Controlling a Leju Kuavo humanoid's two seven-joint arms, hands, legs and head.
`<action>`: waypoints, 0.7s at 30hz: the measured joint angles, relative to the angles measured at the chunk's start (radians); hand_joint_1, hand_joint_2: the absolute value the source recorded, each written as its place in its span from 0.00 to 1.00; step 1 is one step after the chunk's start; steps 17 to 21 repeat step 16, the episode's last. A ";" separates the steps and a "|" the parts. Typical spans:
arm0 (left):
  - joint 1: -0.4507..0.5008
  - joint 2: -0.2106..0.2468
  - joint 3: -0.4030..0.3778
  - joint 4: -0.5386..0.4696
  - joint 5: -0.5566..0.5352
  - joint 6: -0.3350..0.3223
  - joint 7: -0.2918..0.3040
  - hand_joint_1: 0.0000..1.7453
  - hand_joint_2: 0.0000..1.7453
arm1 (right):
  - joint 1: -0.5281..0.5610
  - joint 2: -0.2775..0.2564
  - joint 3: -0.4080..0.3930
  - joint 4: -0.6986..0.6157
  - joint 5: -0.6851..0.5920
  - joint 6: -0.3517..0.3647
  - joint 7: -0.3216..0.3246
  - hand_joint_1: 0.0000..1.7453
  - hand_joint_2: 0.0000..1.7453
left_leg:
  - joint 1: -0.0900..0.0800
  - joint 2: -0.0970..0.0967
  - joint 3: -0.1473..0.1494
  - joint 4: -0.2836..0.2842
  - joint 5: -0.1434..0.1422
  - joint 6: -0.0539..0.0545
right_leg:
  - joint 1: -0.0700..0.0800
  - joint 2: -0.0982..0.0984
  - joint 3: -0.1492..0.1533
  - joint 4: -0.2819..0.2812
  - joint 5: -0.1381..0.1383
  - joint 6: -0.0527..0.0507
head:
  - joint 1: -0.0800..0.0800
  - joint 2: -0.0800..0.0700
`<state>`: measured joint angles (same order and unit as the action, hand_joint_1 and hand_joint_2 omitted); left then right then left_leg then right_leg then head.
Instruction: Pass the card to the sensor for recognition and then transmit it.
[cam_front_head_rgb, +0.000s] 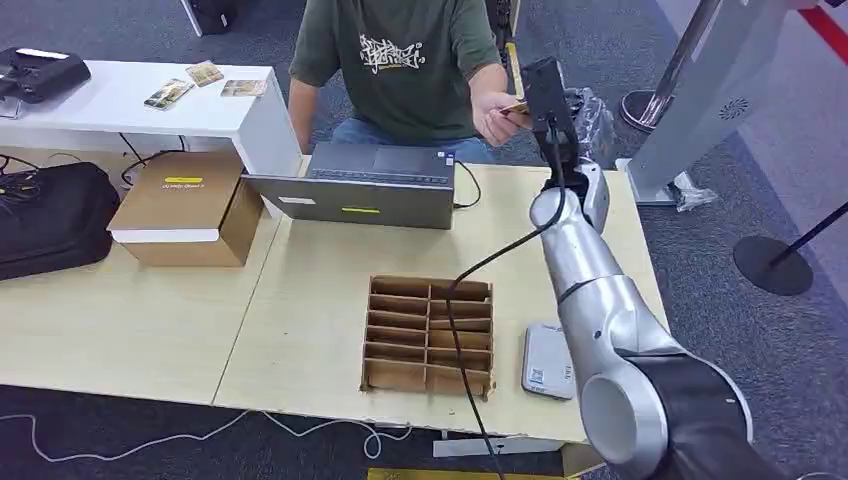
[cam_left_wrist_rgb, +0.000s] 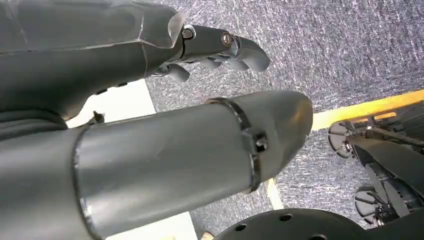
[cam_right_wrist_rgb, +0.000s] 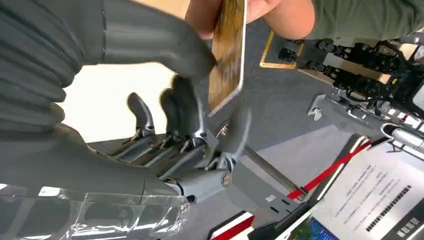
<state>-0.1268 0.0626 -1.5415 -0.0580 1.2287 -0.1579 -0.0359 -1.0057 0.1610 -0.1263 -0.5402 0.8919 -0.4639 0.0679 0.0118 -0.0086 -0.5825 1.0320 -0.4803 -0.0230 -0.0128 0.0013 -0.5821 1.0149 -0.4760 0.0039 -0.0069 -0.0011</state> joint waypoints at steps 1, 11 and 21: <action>0.000 0.000 0.000 0.000 0.000 0.000 0.000 0.00 0.00 | 0.000 0.000 0.000 0.000 0.002 0.002 0.000 0.00 1.00 | 0.000 0.000 0.000 0.000 0.000 0.000 | 0.000 0.000 0.000 0.000 0.000 0.000 | 0.000 0.000; -0.001 0.000 0.000 0.000 -0.005 0.000 0.002 0.00 0.00 | 0.000 0.000 -0.008 0.000 0.023 -0.001 -0.001 0.00 1.00 | 0.000 0.000 0.000 0.000 0.000 0.000 | 0.000 0.000 0.000 0.000 0.000 0.000 | 0.000 0.000; -0.002 0.002 0.000 0.000 -0.005 0.000 0.002 0.00 0.00 | -0.002 0.000 -0.010 0.004 0.037 -0.004 0.006 0.00 1.00 | 0.000 0.000 0.000 0.000 0.000 0.000 | 0.000 0.000 0.000 0.000 0.000 0.000 | 0.000 0.000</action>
